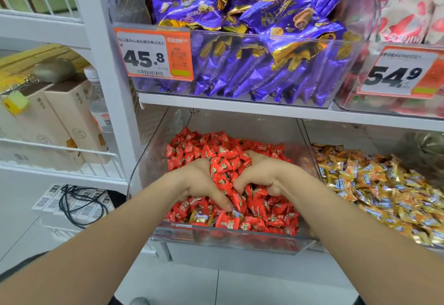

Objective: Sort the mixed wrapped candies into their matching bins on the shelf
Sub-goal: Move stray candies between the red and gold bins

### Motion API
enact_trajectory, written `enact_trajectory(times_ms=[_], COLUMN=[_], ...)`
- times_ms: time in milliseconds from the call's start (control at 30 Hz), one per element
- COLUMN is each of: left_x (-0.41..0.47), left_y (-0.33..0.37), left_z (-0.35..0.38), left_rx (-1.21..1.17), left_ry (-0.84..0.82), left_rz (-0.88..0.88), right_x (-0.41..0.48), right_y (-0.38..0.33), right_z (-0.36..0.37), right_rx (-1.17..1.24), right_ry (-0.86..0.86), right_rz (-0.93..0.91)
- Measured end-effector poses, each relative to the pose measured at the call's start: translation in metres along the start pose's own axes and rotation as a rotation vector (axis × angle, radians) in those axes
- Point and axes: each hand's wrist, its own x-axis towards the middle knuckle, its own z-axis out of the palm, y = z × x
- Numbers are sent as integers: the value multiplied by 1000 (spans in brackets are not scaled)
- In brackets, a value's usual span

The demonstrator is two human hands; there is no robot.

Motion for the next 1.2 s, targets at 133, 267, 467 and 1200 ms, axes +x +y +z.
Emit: enact_trajectory(times_ms=[133, 267, 467, 1200], left_x=[-6, -23, -34, -23], left_y=[10, 21, 23, -2], left_z=[-2, -18, -34, -41], left_rx=[-288, -272, 338, 853], left_ry=[-28, -100, -67, 121], left_rz=[171, 313, 290, 311], right_x=[-5, -17, -26, -18], right_y=[-2, -2, 7, 15], right_z=[-9, -29, -39, 9], right_rx=[254, 355, -179, -1092], right_ry=[-68, -139, 27, 190], right_rz=[-123, -203, -302, -699])
